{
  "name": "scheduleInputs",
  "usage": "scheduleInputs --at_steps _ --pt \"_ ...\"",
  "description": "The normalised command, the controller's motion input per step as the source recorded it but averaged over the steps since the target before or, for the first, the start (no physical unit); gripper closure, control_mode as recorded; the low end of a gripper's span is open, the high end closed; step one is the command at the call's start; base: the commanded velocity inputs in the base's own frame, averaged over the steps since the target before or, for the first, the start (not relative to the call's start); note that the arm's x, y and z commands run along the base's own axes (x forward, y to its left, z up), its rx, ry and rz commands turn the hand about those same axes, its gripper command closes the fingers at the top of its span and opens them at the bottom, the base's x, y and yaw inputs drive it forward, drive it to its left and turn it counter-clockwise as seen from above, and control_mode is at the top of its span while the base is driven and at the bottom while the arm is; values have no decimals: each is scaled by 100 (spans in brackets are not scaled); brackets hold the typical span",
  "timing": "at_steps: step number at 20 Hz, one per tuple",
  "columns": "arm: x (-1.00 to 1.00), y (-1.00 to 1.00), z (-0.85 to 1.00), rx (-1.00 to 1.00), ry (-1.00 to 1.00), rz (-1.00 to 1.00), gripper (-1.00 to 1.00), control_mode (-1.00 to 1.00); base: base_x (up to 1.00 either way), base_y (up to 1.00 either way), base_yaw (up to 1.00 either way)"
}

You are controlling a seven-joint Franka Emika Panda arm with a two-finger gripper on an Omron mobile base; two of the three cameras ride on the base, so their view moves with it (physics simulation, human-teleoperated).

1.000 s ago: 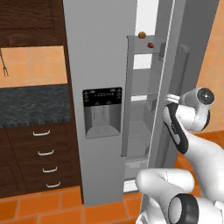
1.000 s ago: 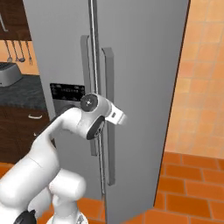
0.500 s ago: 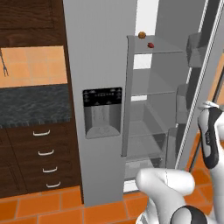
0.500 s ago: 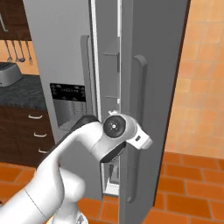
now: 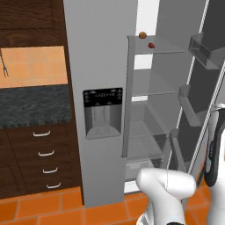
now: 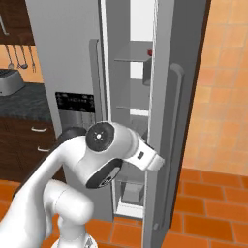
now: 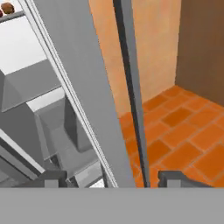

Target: Take the strawberry from the fridge and place it on top of the pancake, located on the dining counter.

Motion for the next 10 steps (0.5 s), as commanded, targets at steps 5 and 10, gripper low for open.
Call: scheduleInputs --at_steps 5,10 --pt "34 95 7 -41 48 3 -100 -100 0 0 0" --pt "84 62 -41 -42 38 4 -100 -100 0 0 0"
